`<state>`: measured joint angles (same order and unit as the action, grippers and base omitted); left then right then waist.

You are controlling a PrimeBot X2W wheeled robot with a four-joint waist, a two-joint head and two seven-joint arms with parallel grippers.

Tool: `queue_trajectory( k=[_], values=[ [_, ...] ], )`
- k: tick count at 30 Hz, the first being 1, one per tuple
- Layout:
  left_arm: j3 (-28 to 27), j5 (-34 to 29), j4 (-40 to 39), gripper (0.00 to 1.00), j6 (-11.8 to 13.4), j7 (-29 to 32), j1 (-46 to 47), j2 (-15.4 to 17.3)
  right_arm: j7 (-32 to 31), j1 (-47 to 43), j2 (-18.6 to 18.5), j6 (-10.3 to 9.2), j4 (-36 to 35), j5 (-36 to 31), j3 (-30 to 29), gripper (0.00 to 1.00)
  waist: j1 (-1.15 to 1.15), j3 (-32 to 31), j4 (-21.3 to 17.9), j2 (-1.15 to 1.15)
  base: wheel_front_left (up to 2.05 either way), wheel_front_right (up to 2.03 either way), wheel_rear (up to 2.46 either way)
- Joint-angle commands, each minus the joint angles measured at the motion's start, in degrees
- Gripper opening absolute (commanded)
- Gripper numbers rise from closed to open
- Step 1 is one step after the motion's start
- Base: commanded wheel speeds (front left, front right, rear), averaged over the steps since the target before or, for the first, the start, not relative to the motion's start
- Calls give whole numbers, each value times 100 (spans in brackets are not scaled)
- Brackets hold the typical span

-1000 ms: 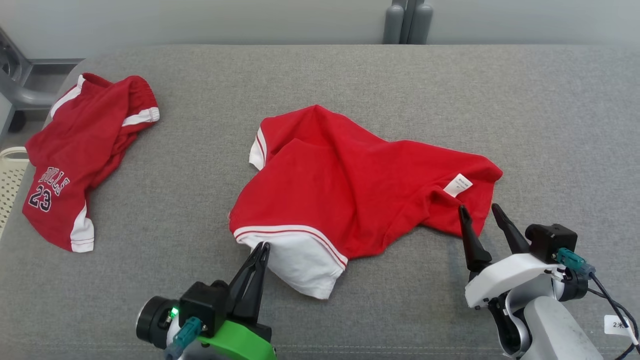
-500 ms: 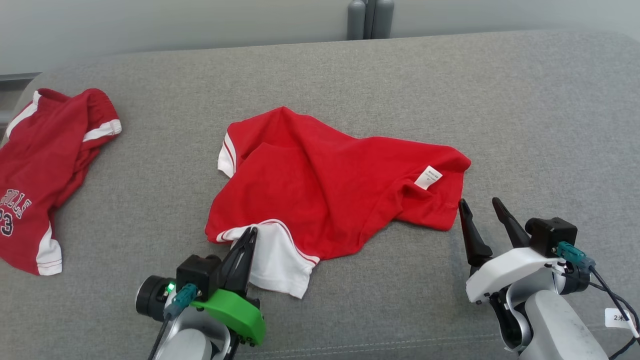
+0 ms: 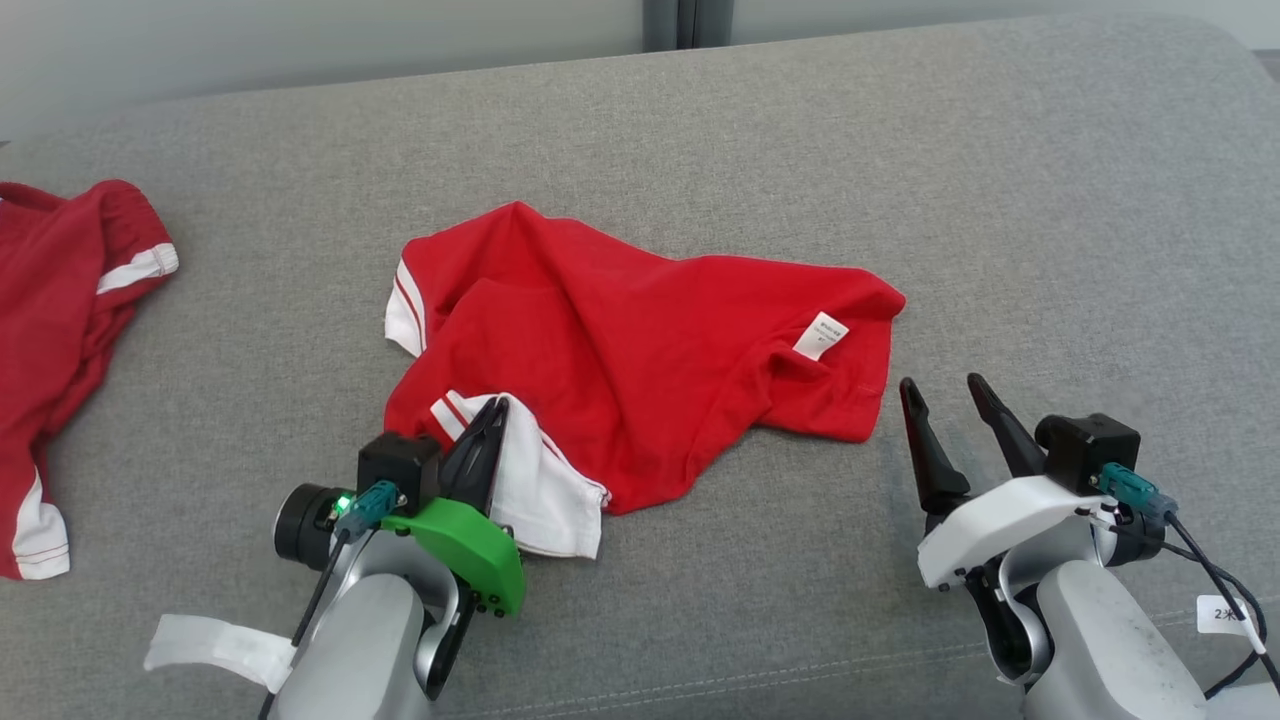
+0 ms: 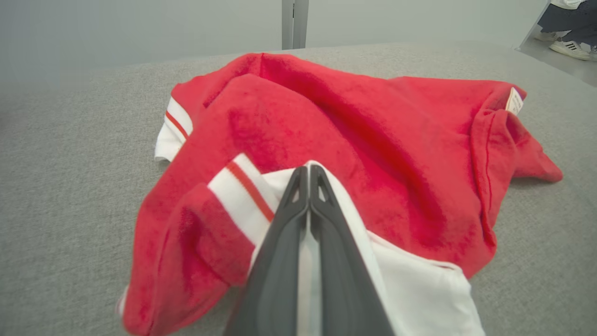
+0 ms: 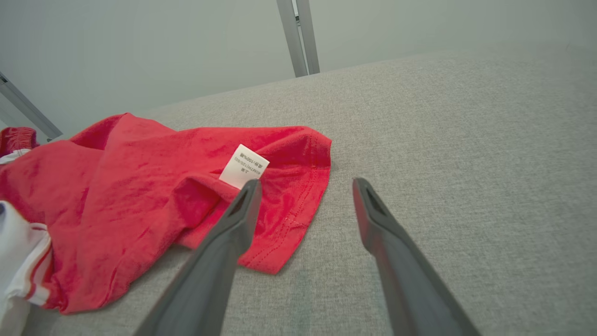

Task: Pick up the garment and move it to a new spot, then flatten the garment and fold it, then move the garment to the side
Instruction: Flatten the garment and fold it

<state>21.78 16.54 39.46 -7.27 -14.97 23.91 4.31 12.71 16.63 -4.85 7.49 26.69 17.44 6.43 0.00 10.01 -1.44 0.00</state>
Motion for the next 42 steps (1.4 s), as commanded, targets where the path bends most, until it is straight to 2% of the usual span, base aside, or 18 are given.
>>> queue_trajectory(
  k=[1, 2, 3, 4, 21, 27, 33, 42],
  values=[
    [-50, 3, 16, 30, -12, -26, 82, -20, 35, 25, -12, 0, 6, -19, 5, 100, 0, 33, -34, 0, 0, 0, 0],
    [-70, -16, -15, 49, -14, -23, 76, -31, 41, 27, -10, 0, 10, -21, 2, 100, 0, 35, -36, 0, 0, 0, 0],
    [-96, -43, -87, 98, -15, -22, 56, -41, 47, 26, -8, 0, 14, -22, -7, 100, 0, 36, -31, 0, 0, 0, 0],
    [-112, -74, -145, 100, -16, -22, 13, -49, 53, 21, -7, 0, 19, -22, -21, 100, 0, 34, -22, 0, 0, 0, 0],
    [-939, -493, -1826, 100, 62, -16, -1261, -94, 109, -107, 3, 0, 61, -28, -59, 100, 0, -153, 359, 0, 0, 0, 0],
    [-1095, -611, -2078, 100, 39, -17, -1748, -104, 94, -168, -10, 0, 51, -37, -70, 100, 0, -229, 483, 0, 0, 0, 0],
    [-1064, -534, -1665, 100, 2, -14, -1912, -104, 42, -151, -9, 0, 3, -35, -22, 100, 0, -219, 503, 0, 0, 0, 0],
    [-1014, -398, -822, 100, -19, -16, -1517, -23, 7, -82, -63, 0, -40, -29, 30, 100, 0, -129, 292, 0, 0, 0, 0]
  ],
)
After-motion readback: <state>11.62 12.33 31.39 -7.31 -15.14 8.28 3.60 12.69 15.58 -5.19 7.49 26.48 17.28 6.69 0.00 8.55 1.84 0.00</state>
